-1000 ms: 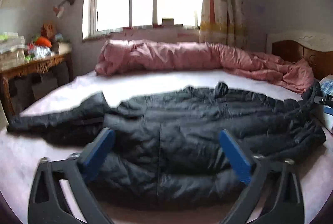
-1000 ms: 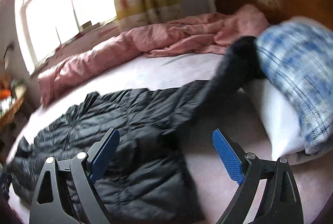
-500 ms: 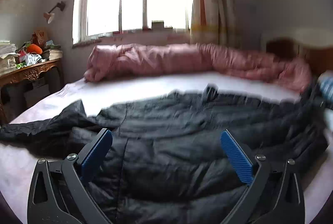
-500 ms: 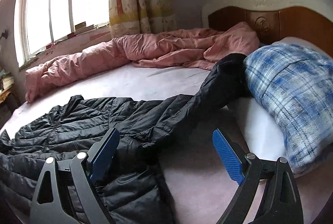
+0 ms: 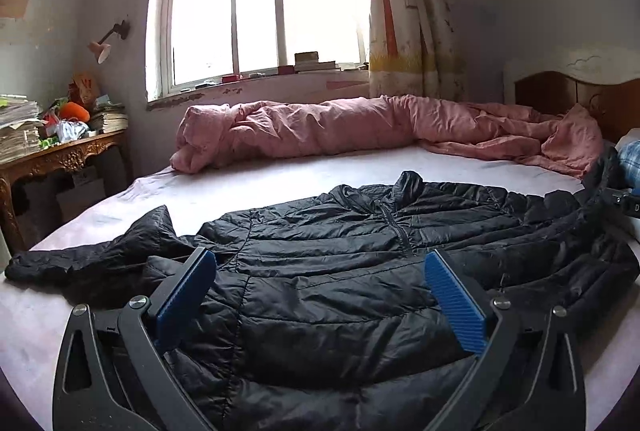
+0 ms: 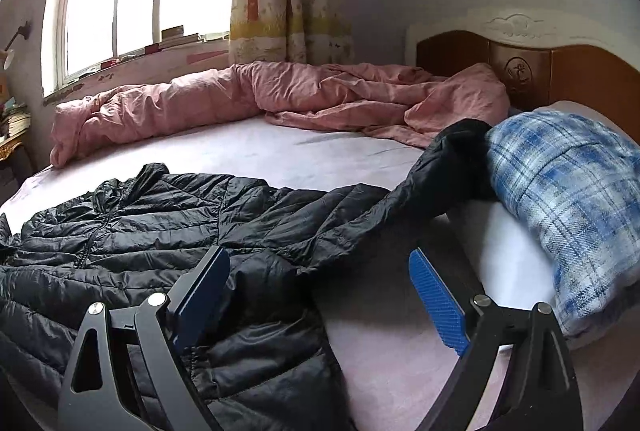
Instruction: Fold large clothes
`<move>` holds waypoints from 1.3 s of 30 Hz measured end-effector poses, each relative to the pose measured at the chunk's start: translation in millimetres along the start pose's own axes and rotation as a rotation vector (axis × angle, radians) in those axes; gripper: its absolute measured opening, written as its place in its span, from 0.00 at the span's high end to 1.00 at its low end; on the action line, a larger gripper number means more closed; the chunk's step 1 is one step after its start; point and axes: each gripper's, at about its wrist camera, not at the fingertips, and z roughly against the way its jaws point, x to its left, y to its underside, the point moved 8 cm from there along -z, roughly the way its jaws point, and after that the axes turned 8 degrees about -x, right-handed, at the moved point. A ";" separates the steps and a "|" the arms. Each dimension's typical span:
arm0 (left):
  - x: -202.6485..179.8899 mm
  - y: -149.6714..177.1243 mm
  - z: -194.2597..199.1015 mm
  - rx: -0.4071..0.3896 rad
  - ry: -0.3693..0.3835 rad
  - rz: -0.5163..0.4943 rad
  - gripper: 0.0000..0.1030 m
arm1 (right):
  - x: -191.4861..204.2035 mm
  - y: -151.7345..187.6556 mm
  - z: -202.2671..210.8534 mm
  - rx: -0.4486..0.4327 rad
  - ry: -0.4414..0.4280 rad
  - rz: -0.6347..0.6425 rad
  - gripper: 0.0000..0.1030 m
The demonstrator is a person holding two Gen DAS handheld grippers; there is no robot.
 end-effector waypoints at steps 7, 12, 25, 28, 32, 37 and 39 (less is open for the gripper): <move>-0.3 4.1 -5.5 0.024 0.016 0.013 0.00 | -2.5 -9.7 3.2 -0.037 0.037 0.021 0.10; -1.1 3.1 -3.9 0.014 0.033 0.020 0.00 | -11.0 -61.6 -11.8 -0.037 0.085 -0.005 0.10; -5.2 3.9 -8.4 0.017 0.005 -0.029 0.00 | -72.5 -47.6 -84.9 -0.022 0.376 0.039 0.17; -6.0 5.2 -10.4 0.027 0.026 -0.020 0.00 | -65.6 -44.1 -91.3 0.000 0.299 0.025 0.33; -4.5 6.0 -10.5 0.026 0.021 -0.008 0.00 | -79.2 -28.6 -102.7 0.080 0.384 0.024 0.50; -8.2 8.4 -11.9 0.038 0.040 -0.014 0.00 | -77.6 -19.6 -104.9 0.098 0.404 0.063 0.96; -10.6 9.1 -12.4 0.041 0.039 -0.026 0.00 | -66.2 -31.7 -92.3 0.032 0.379 0.095 0.96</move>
